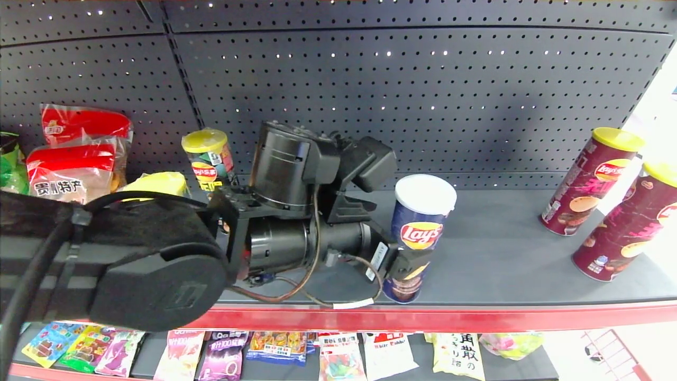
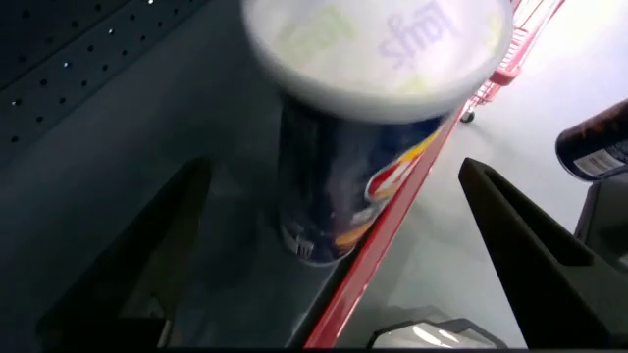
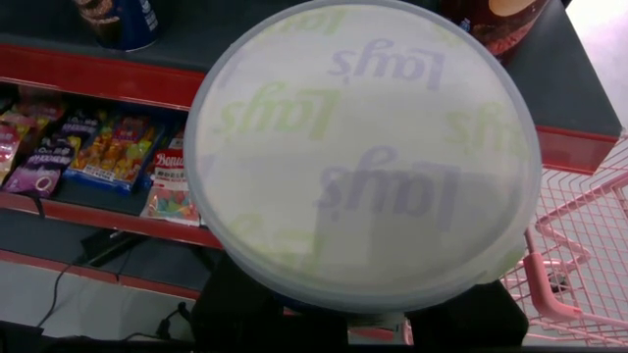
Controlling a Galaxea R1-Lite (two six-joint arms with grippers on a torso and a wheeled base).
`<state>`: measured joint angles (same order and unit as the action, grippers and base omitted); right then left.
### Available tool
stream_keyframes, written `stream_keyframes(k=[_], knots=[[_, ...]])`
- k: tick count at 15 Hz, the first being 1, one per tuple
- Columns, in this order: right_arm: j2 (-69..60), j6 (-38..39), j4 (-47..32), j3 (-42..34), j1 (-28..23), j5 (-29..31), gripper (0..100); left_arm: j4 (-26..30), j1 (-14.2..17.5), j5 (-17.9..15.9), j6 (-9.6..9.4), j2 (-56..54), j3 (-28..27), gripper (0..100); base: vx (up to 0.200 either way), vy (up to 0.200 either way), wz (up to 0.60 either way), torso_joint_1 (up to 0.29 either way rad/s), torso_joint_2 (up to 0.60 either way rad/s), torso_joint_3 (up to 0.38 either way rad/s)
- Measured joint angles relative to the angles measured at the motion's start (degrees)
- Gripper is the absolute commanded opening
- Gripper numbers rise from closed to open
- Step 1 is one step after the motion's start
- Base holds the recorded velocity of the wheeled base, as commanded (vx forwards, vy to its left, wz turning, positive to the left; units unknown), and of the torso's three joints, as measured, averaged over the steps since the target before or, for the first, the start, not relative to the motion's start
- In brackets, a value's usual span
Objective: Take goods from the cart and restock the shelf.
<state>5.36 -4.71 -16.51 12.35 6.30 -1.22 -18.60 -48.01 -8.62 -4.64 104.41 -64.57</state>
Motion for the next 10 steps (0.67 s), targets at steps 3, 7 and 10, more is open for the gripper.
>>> stream_keyframes(k=[3, 7, 10], knots=[[0.0, -0.1, 0.0, 0.3, 0.0, -0.1, 0, 0.0, 0.2, 0.0, -0.02, -3.9, 3.9, 100, 0.0, 0.0, 0.0, 0.0, 0.0, 0.0], [0.4, -0.2, -0.1, 0.9, 0.2, -1.3, 0, 0.0, 0.3, 1.5, 0.09, -13.1, 14.7, 100, 0.0, 0.0, 0.0, 0.0, 0.0, 0.0], [4.0, -0.2, 0.0, 3.9, 1.6, -4.1, 0, 0.3, 0.3, 5.7, 0.24, -24.3, 24.7, 100, 0.0, 0.0, 0.0, 0.0, 0.0, 0.0]])
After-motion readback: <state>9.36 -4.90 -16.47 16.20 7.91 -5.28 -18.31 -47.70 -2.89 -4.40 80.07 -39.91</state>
